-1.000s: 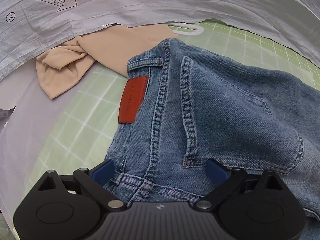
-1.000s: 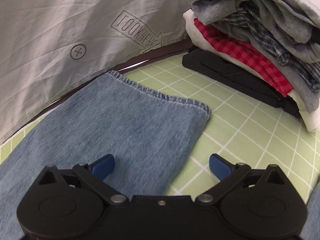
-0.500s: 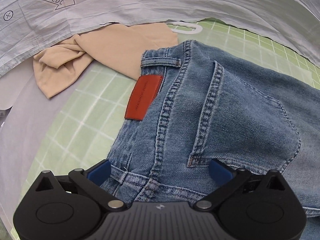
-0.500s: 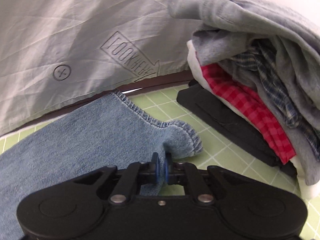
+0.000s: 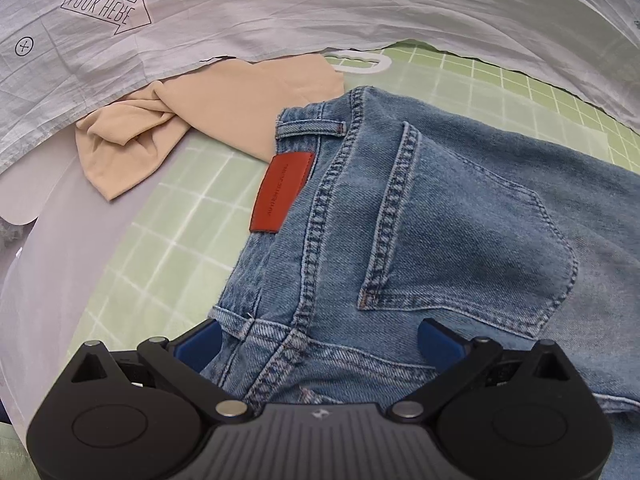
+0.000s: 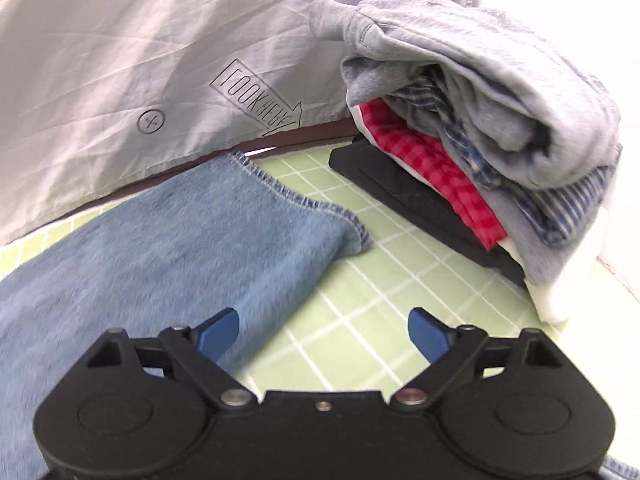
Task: Fold clothes
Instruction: 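Pinch the leg hem with the right gripper and release it flat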
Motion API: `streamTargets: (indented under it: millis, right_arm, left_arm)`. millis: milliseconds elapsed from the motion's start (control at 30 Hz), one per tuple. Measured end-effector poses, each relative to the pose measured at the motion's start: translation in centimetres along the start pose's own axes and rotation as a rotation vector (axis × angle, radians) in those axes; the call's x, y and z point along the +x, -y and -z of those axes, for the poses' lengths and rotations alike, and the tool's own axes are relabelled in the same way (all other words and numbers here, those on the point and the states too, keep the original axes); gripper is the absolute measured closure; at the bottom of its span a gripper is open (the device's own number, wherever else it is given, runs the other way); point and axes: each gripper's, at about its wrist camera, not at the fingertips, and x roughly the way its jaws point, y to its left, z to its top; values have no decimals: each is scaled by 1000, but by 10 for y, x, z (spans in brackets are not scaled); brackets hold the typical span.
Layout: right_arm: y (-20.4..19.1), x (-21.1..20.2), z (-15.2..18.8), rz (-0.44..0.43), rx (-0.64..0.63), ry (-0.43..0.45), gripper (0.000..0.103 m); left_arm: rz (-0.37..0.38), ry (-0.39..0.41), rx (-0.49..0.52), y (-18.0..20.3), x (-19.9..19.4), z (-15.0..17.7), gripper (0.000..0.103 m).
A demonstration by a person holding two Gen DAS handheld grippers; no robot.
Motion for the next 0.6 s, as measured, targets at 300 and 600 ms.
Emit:
streamTargets:
  millis: [300, 600]
  right_arm:
    - [50, -115, 99, -50, 35, -99, 4]
    - [115, -164, 159, -103, 31, -158, 3]
  left_arm:
    - [84, 41, 2, 26, -55, 64, 0]
    - [175, -22, 84, 87, -76, 142, 0]
